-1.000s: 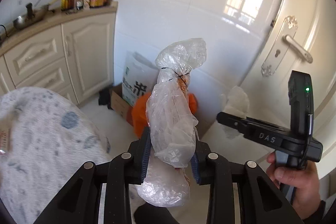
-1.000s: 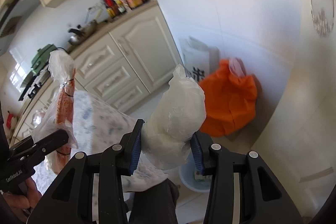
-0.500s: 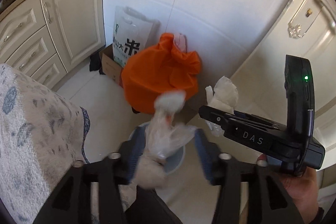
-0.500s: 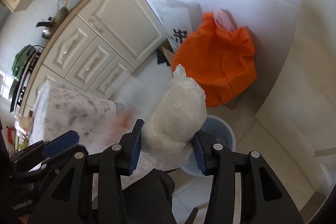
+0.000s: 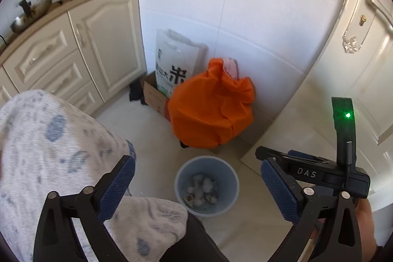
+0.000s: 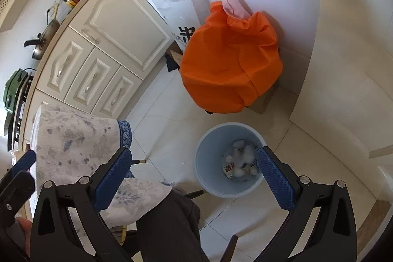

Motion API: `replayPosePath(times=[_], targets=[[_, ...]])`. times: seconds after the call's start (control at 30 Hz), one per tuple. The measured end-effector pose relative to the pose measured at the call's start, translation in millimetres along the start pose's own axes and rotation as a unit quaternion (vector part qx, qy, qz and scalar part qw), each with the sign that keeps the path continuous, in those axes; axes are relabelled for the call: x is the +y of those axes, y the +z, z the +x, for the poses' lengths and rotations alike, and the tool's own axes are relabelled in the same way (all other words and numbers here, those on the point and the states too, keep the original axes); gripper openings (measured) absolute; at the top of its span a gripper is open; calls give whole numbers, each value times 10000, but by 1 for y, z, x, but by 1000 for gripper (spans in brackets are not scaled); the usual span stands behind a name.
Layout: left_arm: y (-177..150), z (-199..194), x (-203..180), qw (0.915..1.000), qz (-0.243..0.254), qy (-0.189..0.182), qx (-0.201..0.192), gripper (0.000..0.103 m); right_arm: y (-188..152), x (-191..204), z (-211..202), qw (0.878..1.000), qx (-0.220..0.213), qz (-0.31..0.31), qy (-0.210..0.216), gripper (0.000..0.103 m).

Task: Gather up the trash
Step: 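Return both open tools to the table pile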

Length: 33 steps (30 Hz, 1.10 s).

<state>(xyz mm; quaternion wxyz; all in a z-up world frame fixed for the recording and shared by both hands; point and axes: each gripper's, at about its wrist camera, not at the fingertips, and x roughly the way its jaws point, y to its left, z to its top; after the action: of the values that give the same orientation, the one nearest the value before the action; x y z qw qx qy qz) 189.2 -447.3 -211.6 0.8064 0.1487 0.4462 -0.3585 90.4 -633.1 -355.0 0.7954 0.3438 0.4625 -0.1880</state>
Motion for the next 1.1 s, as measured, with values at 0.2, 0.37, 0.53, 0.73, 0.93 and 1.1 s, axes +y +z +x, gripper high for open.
replayPosePath(times=[0.2, 0.37, 0.53, 0.73, 0.93, 1.1], targets=[[-19, -45, 8, 9992, -91, 211, -338, 102, -3, 25, -23, 9996, -182, -213, 40, 103], [-37, -94, 27, 9964, -293, 259, -753, 102, -2, 63, -54, 9974, -441, -531, 185, 103], [-63, -157, 55, 9898, -563, 453, -1230, 102, -4, 112, -85, 9919, -744, -946, 408, 103], [-104, -221, 89, 9756, -932, 913, -1766, 102, -12, 189, -113, 9788, -1030, -1613, 727, 103], [-147, -275, 123, 9595, -1377, 1316, -2075, 102, -33, 261, -133, 9605, -1216, -2276, 1045, 103], [-178, -319, 144, 9430, -1721, 1613, -2348, 102, -53, 315, -145, 9427, -1318, -2760, 1336, 103]])
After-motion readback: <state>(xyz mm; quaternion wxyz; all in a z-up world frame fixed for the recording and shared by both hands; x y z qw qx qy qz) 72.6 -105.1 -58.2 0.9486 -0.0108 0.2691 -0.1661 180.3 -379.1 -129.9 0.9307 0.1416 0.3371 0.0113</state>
